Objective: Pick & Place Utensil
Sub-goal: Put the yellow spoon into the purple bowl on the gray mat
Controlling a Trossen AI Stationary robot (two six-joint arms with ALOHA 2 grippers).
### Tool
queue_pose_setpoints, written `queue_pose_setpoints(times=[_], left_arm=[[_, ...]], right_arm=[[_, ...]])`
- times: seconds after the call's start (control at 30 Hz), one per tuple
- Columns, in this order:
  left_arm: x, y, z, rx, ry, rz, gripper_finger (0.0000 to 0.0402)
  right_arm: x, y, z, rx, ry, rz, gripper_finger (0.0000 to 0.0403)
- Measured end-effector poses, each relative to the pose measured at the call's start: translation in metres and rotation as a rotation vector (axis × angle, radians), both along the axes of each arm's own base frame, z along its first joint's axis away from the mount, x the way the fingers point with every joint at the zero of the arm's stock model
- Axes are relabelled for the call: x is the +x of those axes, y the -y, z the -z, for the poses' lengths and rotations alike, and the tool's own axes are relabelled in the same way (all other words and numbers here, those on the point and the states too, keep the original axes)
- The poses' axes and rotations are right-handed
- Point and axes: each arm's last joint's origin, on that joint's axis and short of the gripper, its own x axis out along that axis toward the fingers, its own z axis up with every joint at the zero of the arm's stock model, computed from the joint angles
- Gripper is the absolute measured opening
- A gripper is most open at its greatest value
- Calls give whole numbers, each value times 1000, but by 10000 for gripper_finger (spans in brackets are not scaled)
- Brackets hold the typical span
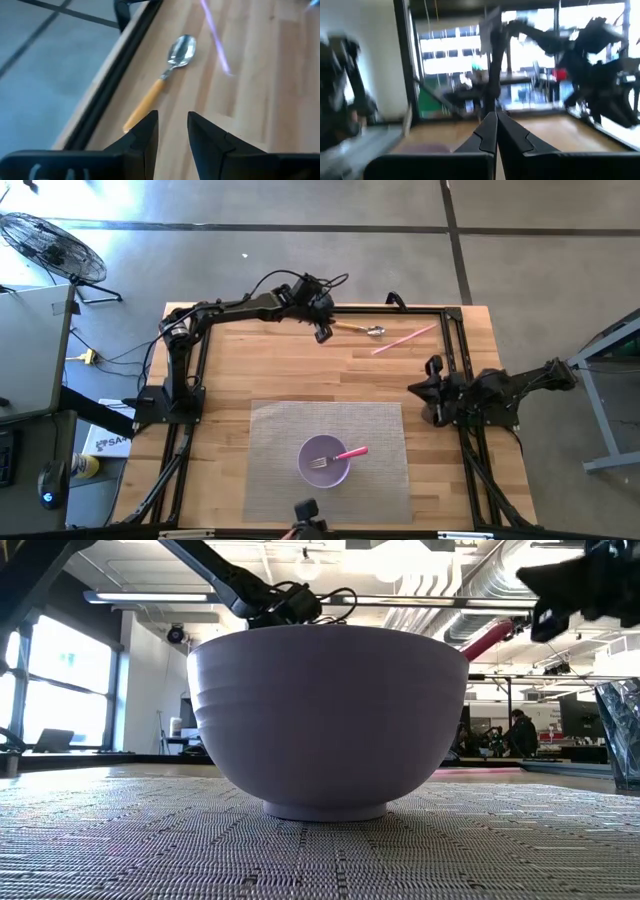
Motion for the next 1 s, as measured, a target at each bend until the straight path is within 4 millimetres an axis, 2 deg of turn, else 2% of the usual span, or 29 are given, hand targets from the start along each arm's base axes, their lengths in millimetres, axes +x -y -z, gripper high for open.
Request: queue_pose_setpoints(times=[0.1,0.23,0.37,0.47,0.67,0.73,0.87,1.0], left_arm=[[0,7,10,-46,3,6,101],[-13,15,28,-64,-29,-7,101],[-33,25,45,-85,-44,-25,101],[-44,32,46,-72,-4,-26,101],[-52,41,52,-86,136,53,101],[-48,39,46,-40,208,88,101],[-43,37,30,40,353,115,101],[-41,36,24,65,403,109,101]], right_arm=[[-2,3,-6,-14,52,107,1],[-1,7,-5,-16,22,255,1],[6,9,-7,20,-18,308,1],[14,11,-19,15,-33,334,1],[49,22,-44,-30,-183,410,1],[63,30,-49,-27,-284,462,1],[90,55,-56,10,-497,585,2],[114,85,-61,-11,-697,596,25]])
